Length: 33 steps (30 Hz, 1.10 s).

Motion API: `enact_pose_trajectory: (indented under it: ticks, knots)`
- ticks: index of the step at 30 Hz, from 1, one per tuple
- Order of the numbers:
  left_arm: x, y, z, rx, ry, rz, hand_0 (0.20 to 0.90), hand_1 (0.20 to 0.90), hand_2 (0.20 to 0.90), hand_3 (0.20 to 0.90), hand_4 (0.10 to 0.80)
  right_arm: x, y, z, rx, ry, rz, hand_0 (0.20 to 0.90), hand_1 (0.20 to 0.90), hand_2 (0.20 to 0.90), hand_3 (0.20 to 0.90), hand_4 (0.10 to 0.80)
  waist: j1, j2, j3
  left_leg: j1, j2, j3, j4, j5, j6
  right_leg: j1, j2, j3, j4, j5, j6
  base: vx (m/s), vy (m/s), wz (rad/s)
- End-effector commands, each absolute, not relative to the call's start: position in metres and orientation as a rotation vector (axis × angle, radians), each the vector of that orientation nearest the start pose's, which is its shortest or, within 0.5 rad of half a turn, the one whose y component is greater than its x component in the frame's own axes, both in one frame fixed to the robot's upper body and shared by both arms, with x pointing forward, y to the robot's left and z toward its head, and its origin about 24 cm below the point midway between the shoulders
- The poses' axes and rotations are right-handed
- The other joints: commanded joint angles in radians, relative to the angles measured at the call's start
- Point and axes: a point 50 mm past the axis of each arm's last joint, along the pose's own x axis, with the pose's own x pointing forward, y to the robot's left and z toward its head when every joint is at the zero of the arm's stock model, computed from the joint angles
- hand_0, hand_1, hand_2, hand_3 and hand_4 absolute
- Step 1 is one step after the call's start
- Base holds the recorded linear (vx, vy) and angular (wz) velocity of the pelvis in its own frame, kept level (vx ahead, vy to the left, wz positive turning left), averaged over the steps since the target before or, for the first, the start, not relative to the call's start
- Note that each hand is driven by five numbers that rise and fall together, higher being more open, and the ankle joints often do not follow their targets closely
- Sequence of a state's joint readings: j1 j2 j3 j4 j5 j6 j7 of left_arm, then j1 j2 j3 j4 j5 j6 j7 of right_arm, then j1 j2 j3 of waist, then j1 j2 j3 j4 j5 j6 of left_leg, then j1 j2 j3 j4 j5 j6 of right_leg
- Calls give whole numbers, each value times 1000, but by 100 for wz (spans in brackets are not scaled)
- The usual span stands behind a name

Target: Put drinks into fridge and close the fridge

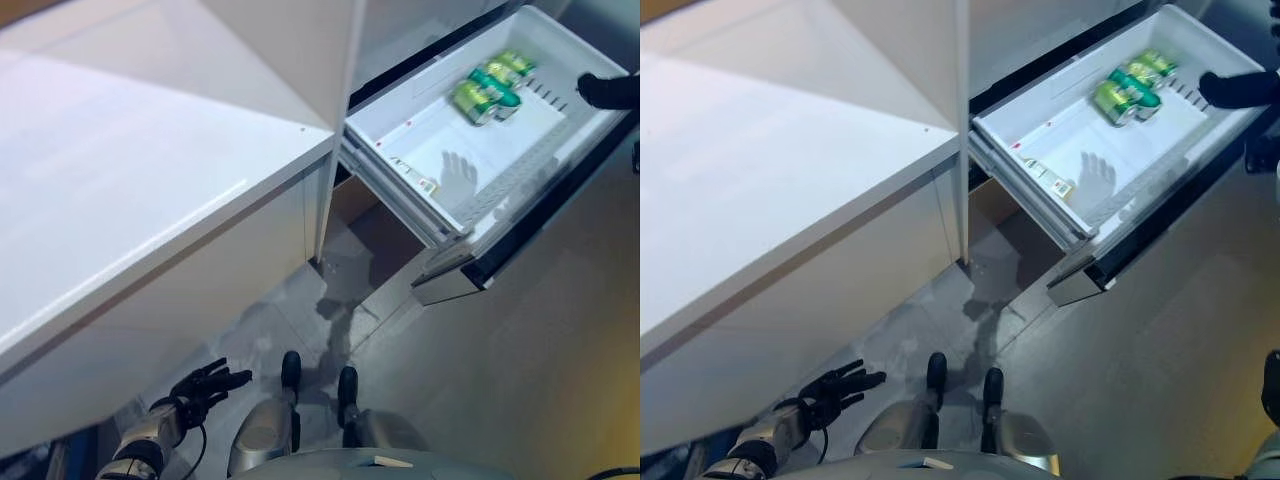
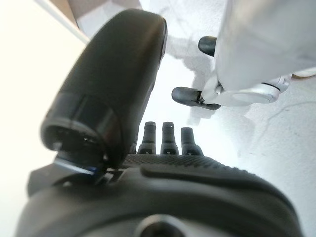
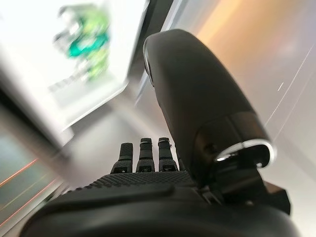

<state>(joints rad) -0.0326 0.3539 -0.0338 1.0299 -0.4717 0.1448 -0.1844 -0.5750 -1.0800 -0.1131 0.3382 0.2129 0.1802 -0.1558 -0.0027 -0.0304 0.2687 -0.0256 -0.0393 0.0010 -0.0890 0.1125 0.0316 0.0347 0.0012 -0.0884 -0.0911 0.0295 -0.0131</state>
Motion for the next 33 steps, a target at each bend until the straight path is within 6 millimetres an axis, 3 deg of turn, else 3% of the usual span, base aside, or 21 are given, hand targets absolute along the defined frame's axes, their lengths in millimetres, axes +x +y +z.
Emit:
enact_pose_trajectory:
  ticks: [1,4,11,17,20,23,26,33]
  knots:
    - [75,277,-149,-168,1235,253,900,900,900,900,800,269,-377,293,-763,-385,-706,900,900,900,900,800,-35,-7,-192,68,2,60,2,-164,-20,-31,-34,12,23,-9,103,51,-19,-19]
    - [69,276,-151,-169,1254,265,900,900,900,900,800,260,-387,272,-731,-333,-754,900,900,900,900,800,-48,0,-198,89,3,68,10,-175,-15,-19,-34,21,48,-28,96,68,-25,-25]
    - [55,273,-155,-167,1304,294,900,900,900,900,800,229,-408,191,-639,-150,-861,900,900,900,900,800,-72,11,-161,117,-14,62,149,-248,14,8,-35,33,188,-103,63,141,-37,-10]
    - [56,269,-155,-146,1316,302,900,900,900,900,800,214,-412,152,-593,-37,-867,900,900,900,900,800,-77,13,-86,83,-32,46,335,-332,44,-16,-48,5,371,-196,25,117,-33,5]
    - [70,269,-153,-134,1278,309,900,900,900,900,800,215,-409,148,-565,-33,-866,900,900,900,900,800,-72,14,-46,11,-41,34,427,-367,56,-67,-54,-6,453,-234,6,-94,-49,22]
    - [91,268,-149,-134,1212,311,900,900,900,900,800,226,-402,150,-527,-53,-851,900,900,900,900,800,-65,20,-2,-108,-49,32,557,-396,64,-162,-62,-13,569,-260,-19,-187,-27,12]
    - [99,267,-147,-142,1182,308,900,900,900,900,800,237,-397,153,-516,-64,-812,900,900,900,900,800,-64,30,23,-172,-47,40,649,-424,66,-216,-71,-16,652,-284,-38,-75,14,13]
    - [118,268,-141,-135,1128,311,900,900,900,900,800,270,-374,166,-541,-109,-669,900,900,900,900,800,-59,40,74,-300,-52,50,809,-466,76,-341,-85,-10,815,-329,-59,-63,0,5]
